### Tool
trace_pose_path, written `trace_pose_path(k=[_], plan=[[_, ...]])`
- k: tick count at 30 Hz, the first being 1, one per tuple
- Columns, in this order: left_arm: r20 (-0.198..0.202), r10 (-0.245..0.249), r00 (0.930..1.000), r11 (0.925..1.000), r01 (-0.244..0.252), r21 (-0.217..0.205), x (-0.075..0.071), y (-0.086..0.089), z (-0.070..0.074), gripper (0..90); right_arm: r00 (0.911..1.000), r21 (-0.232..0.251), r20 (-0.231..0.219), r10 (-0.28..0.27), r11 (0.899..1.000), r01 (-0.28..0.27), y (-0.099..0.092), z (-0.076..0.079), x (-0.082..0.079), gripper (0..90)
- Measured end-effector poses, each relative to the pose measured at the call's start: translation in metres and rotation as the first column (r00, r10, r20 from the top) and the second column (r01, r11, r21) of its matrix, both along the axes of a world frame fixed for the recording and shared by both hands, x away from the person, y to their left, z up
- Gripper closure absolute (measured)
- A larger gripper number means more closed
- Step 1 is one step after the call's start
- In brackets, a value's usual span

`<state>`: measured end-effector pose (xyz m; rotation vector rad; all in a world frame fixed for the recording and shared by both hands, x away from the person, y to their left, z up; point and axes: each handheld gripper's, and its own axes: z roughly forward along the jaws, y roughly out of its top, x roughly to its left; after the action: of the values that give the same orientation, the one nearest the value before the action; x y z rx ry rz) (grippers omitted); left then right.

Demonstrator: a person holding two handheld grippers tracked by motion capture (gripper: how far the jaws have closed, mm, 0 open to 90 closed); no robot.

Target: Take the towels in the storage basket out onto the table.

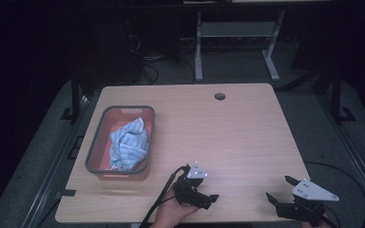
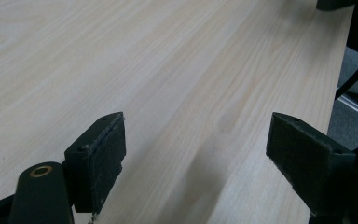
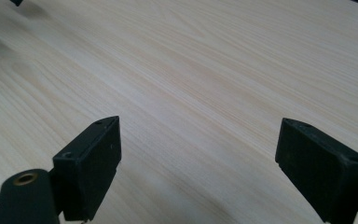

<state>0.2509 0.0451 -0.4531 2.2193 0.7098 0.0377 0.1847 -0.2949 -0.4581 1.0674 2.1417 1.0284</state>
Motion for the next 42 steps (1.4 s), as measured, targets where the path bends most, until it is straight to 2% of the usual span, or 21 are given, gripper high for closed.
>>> trace_pose_path(k=[10,15,18,20,27,33,37,40,42], plan=[[-0.026,0.066,0.9975,0.9978,-0.066,0.008,0.029,-0.003,0.014,19.4,1.0,0.0,-0.004,0.0,1.0,0.0,0.003,0.0,0.001,13.6],[-0.027,0.088,0.9957,0.9949,-0.087,0.051,0.042,0.001,0.022,20.8,1.0,-0.004,-0.002,0.006,1.0,-0.006,0.004,0.0,0.001,13.6],[-0.048,0.096,0.9942,0.9945,-0.094,0.046,0.05,0.003,0.026,20.2,1.0,-0.004,-0.005,0.005,1.0,-0.005,0.005,0.0,0.001,13.6],[-0.043,0.087,0.9953,0.9943,-0.084,0.066,0.054,0.005,0.03,19.9,1.0,-0.005,-0.005,0.006,1.0,-0.006,0.005,0.0,0.001,13.6],[-0.039,0.1,0.9942,0.9922,-0.097,0.079,0.064,0.013,0.041,20.0,1.0,-0.004,-0.004,0.004,1.0,-0.004,0.005,0.0,0.002,13.6],[-0.043,0.13,0.9906,0.9878,-0.125,0.092,0.077,0.023,0.054,20.4,0.9999,-0.003,0.003,0.01,1.0,-0.01,0.005,0.0,0.002,13.6],[-0.02,0.151,0.9883,0.9821,-0.148,0.117,0.085,0.029,0.066,20.3,0.9999,-0.004,0.003,0.013,1.0,-0.013,0.006,0.001,0.002,13.6],[-0.023,0.174,0.9845,0.9777,-0.17,0.124,0.091,0.037,0.071,20.3,0.9999,-0.004,0.005,0.012,1.0,-0.012,0.006,0.001,0.001,13.6],[-0.021,0.198,0.98,0.9721,-0.193,0.132,0.094,0.042,0.074,20.1,0.9999,0.001,0.006,0.008,1.0,-0.008,0.006,0.001,0.001,13.6]])
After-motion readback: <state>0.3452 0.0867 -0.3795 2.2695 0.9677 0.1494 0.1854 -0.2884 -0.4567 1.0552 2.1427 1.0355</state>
